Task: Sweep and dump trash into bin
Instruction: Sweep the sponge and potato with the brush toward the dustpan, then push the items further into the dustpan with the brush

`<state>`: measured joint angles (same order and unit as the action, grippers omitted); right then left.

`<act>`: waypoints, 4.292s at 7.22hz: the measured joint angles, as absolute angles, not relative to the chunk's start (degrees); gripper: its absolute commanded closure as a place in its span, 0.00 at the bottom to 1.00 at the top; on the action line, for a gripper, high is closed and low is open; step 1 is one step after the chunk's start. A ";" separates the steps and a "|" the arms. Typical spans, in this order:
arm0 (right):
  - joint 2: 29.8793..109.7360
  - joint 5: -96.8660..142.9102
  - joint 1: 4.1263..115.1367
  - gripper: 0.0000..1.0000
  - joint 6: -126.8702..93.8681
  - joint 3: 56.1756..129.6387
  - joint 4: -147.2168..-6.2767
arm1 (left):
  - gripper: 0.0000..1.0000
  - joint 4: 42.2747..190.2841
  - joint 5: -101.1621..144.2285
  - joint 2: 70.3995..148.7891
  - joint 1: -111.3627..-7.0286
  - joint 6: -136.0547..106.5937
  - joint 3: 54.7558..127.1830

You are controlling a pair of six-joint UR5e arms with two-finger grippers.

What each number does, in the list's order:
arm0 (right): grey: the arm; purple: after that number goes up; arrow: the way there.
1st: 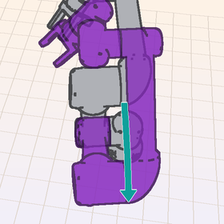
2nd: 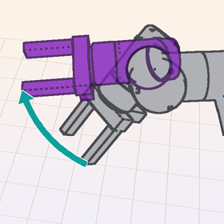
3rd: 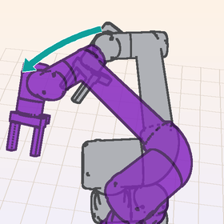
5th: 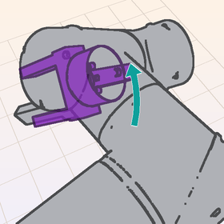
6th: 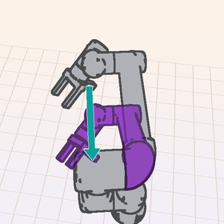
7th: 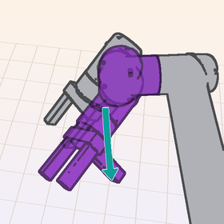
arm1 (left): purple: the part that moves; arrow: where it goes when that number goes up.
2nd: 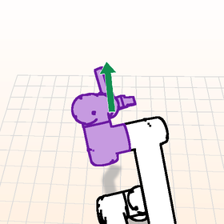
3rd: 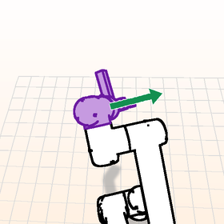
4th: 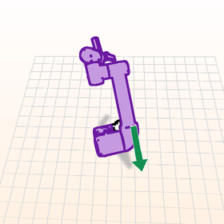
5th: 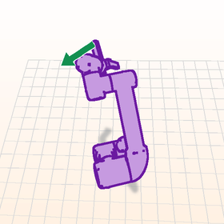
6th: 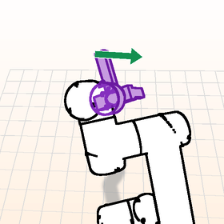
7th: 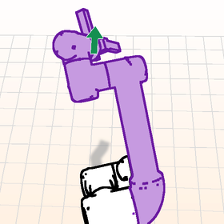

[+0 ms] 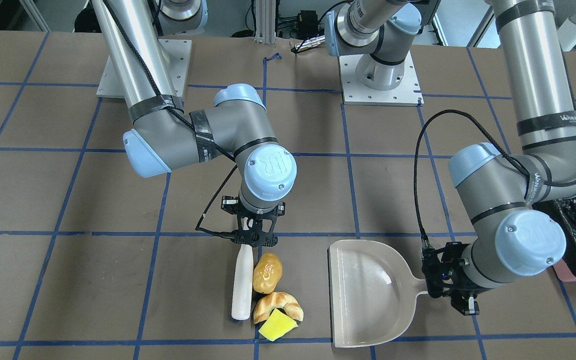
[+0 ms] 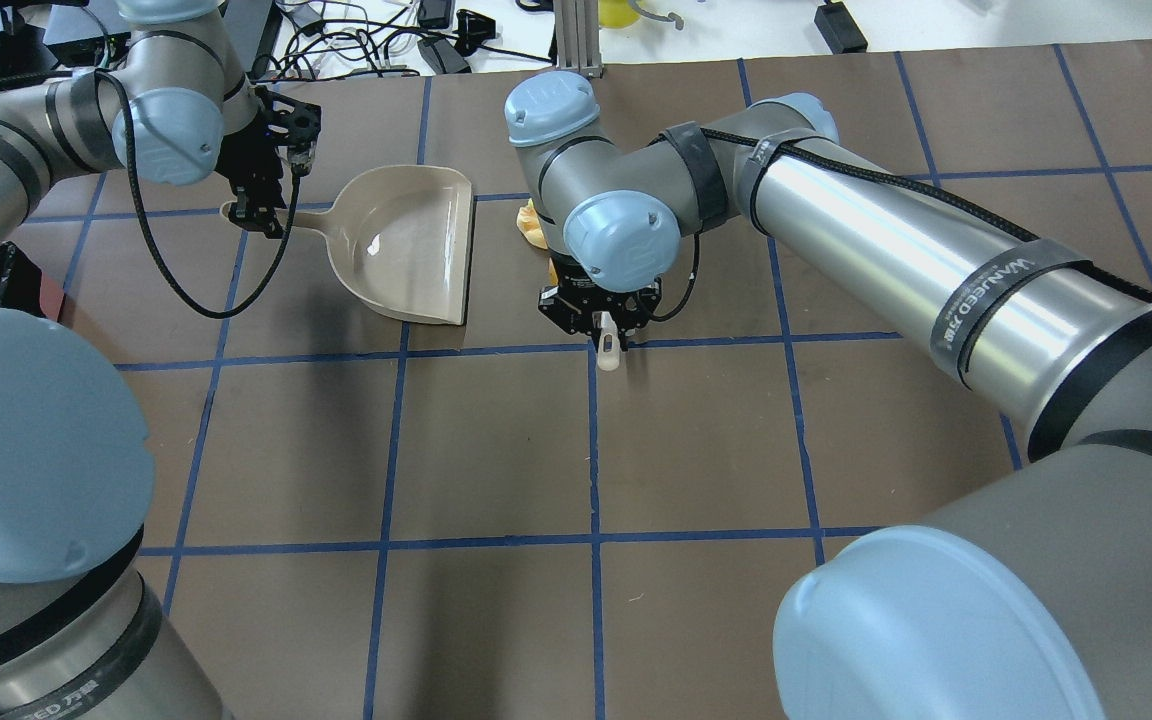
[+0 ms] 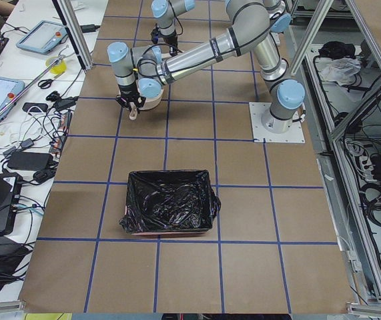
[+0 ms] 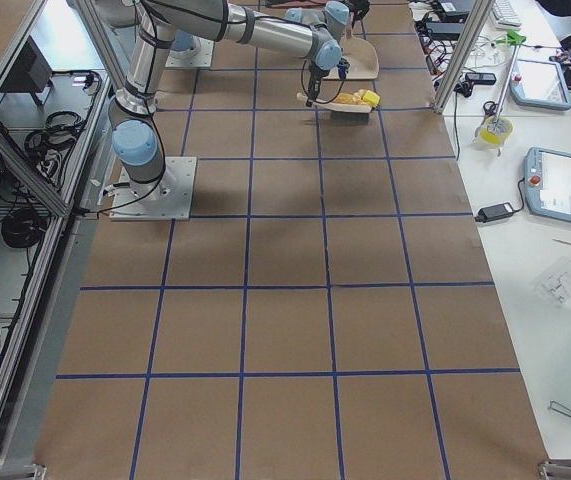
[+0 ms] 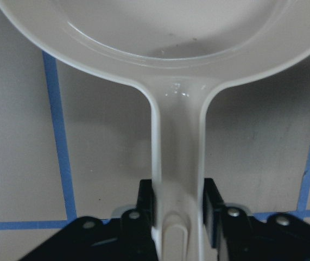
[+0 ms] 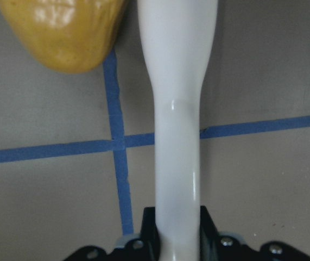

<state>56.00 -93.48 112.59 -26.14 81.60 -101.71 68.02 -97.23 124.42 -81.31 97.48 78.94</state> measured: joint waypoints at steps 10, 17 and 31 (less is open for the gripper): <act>52.39 -89.72 114.05 1.00 -30.02 76.78 -102.50 | 1.00 68.11 -99.74 125.10 -82.25 91.86 78.85; 52.20 -78.25 116.20 1.00 -44.82 76.79 -110.17 | 1.00 67.94 -99.49 124.99 -82.27 91.23 79.26; 47.40 -65.13 121.57 1.00 -52.30 68.93 -119.04 | 1.00 67.94 -99.39 124.71 -82.35 91.26 79.33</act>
<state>47.40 -65.13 121.57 -52.30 68.93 -119.04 67.94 -99.39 124.71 -82.35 91.26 79.33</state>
